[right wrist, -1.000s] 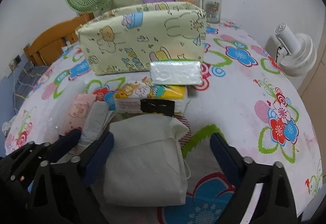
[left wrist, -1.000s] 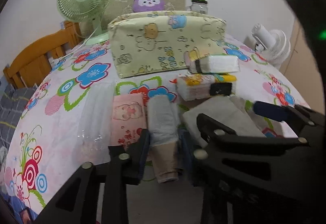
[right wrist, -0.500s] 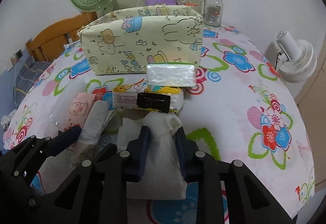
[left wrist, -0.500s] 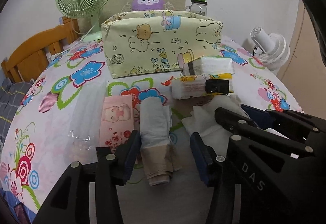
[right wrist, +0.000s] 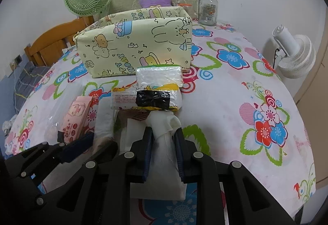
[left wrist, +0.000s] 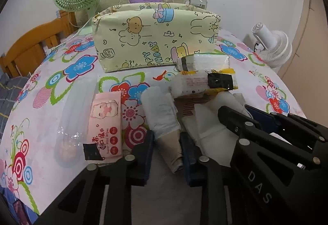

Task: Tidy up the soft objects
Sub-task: 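Lift the white cloth items with both tools and carry them toward the yellow box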

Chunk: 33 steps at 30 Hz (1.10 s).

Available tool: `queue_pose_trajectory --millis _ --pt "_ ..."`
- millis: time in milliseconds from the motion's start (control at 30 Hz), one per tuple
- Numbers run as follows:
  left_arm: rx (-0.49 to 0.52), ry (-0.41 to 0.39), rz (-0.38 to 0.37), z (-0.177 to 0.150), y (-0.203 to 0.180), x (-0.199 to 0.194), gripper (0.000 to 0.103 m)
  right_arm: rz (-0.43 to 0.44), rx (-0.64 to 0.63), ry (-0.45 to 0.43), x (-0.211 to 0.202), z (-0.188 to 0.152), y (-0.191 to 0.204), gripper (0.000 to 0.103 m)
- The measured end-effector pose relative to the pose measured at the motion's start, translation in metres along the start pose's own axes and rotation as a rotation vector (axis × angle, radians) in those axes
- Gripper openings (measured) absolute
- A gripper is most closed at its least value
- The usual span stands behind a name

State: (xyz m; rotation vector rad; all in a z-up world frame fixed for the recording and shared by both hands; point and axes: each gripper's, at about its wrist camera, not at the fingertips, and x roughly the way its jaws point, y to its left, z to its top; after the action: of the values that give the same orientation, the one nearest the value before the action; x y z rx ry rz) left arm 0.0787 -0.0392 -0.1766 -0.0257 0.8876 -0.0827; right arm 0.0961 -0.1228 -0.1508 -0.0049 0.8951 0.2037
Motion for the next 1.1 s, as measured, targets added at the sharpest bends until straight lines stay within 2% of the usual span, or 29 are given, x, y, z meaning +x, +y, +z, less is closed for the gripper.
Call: queue_pose_trajectory --millis 367,1100 --pt "-0.003 -0.041 -0.007 0.007 0.002 -0.021 0.02 0.041 0.005 -0.029 -0.02 0.007 0.006 0.024" --pt "-0.011 -0.142 -0.018 0.029 0.002 -0.077 0.019 0.01 -0.019 -0.128 -0.077 0.032 0.019 0.024"
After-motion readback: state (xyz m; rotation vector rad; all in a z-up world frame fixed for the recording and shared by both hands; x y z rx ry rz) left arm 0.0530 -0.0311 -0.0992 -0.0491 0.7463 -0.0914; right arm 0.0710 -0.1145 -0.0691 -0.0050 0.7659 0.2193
